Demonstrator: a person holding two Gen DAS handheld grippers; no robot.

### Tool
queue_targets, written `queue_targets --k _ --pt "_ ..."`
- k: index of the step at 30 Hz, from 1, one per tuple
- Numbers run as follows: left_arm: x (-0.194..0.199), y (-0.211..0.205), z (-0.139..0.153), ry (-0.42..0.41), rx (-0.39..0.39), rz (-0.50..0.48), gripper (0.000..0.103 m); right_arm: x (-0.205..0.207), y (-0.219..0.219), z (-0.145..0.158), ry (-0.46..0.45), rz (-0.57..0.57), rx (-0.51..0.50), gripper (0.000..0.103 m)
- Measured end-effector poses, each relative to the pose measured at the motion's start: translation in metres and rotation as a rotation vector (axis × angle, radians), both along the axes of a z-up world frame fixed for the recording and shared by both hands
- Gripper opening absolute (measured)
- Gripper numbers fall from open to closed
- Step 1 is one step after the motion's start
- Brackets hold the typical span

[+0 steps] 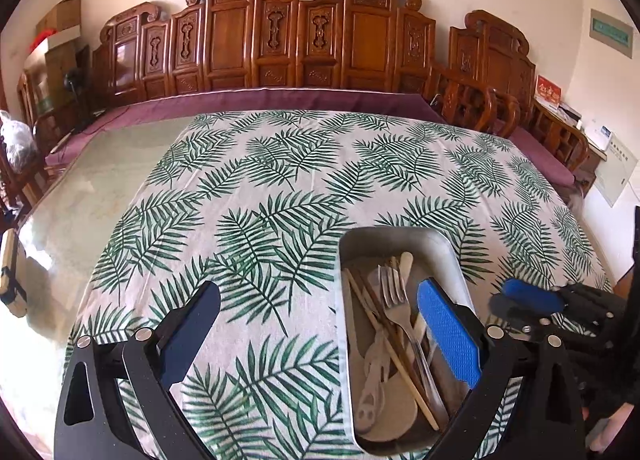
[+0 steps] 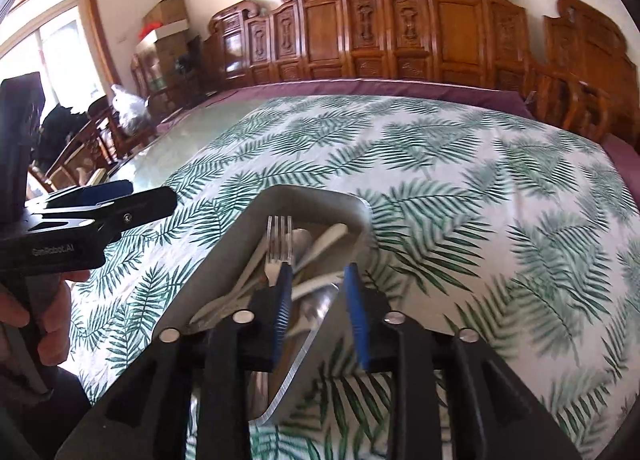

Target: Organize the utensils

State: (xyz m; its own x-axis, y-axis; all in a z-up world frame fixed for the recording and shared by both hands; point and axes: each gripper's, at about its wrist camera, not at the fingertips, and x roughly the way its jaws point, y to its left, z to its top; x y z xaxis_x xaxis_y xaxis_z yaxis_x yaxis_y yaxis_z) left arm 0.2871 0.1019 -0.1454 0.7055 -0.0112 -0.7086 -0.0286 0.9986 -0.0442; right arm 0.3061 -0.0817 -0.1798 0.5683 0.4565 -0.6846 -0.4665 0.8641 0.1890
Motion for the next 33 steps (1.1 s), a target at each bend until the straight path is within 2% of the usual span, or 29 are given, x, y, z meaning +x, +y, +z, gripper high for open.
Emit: queue_targets --k 2,3,5,8,11,24,33 --pt "-0.008 -0.003 0.003 -0.007 0.003 0.006 0.095 -0.009 -0.011 0.004 -0.005 -0.026 -0.003 0.056" --pt "-0.012 -0.004 0.005 -0.011 0.002 0.009 0.095 -0.013 -0.016 0.006 -0.010 -0.038 -0.004 0.060" --pt "-0.022 -0.006 0.007 -0.011 -0.004 0.012 0.095 -0.023 -0.027 0.012 -0.026 -0.063 -0.006 0.077" --pt "-0.035 -0.013 0.009 -0.008 0.005 0.012 0.095 -0.037 -0.041 0.020 -0.043 -0.102 -0.017 0.093" --pt "-0.048 -0.020 0.013 0.001 -0.008 0.000 0.095 -0.049 -0.054 0.028 -0.052 -0.131 -0.019 0.100" --pt "-0.116 -0.078 0.044 -0.011 0.054 -0.046 0.095 -0.109 -0.101 0.063 -0.087 -0.228 -0.033 0.100" --pt "-0.152 -0.095 0.070 -0.050 0.051 -0.059 0.095 -0.150 -0.127 0.093 -0.139 -0.272 -0.018 0.100"
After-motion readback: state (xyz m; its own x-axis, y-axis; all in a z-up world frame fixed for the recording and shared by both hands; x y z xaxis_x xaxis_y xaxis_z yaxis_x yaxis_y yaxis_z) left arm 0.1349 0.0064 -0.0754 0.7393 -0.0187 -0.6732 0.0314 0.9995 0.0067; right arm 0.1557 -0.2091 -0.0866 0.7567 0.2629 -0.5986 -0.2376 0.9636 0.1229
